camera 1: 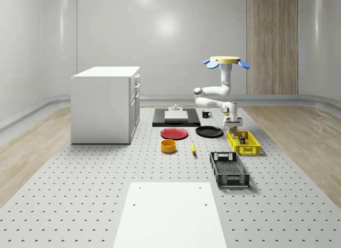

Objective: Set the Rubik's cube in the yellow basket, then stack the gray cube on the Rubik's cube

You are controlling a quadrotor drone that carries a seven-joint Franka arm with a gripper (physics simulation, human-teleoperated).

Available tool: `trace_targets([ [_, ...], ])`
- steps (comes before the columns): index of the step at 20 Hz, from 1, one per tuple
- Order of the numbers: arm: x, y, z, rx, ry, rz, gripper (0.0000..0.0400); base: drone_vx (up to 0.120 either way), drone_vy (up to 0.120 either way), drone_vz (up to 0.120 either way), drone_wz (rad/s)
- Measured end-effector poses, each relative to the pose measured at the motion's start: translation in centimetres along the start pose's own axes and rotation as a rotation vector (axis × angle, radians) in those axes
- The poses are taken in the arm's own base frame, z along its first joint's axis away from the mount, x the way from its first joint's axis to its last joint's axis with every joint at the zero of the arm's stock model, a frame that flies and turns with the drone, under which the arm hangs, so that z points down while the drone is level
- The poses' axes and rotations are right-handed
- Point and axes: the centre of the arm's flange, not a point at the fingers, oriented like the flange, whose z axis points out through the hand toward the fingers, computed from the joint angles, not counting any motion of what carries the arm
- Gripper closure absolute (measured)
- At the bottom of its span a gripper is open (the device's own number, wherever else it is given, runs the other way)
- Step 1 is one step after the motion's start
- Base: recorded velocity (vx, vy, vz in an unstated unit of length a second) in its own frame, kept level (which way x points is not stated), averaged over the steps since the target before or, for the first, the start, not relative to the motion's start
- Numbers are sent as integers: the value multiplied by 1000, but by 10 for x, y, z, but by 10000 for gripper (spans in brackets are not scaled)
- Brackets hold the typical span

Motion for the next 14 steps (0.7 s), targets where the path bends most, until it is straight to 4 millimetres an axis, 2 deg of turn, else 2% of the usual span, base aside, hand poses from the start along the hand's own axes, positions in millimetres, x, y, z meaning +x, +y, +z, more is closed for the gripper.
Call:
trace_targets([
  [3, 0, 0, 0, 0, 0, 0, 149, 0, 120, 0, 0],
  [5, 0, 0, 0, 0, 0, 0, 149, -100, 120, 0, 0],
  [12, 0, 0, 0, 0, 0, 0, 149, 0, 120, 0, 0],
  [14, 0, 0, 0, 0, 0, 0, 149, 0, 20, 0, 0],
])
